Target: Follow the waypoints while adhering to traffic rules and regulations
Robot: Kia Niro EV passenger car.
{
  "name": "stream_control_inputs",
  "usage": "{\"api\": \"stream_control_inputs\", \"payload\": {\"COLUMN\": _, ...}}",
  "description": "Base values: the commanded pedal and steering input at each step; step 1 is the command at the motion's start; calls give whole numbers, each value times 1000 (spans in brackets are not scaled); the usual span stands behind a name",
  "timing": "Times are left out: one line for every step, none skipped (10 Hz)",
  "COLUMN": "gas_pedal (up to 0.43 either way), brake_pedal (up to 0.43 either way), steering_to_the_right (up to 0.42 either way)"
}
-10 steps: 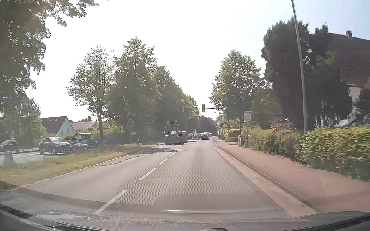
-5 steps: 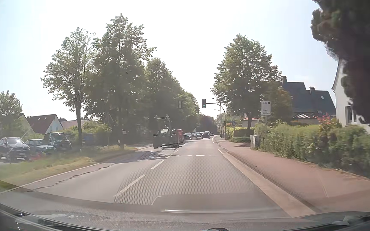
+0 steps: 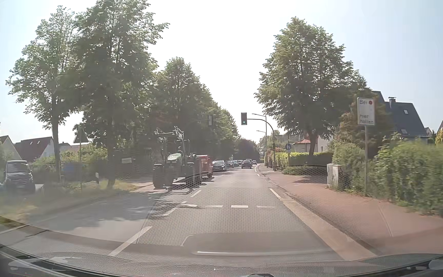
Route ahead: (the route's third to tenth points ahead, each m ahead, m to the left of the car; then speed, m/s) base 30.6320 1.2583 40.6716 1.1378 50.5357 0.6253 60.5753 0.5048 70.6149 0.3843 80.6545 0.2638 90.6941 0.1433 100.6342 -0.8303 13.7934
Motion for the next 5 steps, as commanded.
{"api": "stream_control_inputs", "payload": {"gas_pedal": 177, "brake_pedal": 0, "steering_to_the_right": 2}}
{"api": "stream_control_inputs", "payload": {"gas_pedal": 169, "brake_pedal": 0, "steering_to_the_right": 2}}
{"api": "stream_control_inputs", "payload": {"gas_pedal": 169, "brake_pedal": 0, "steering_to_the_right": 2}}
{"api": "stream_control_inputs", "payload": {"gas_pedal": 157, "brake_pedal": 0, "steering_to_the_right": 2}}
{"api": "stream_control_inputs", "payload": {"gas_pedal": 157, "brake_pedal": 0, "steering_to_the_right": 3}}
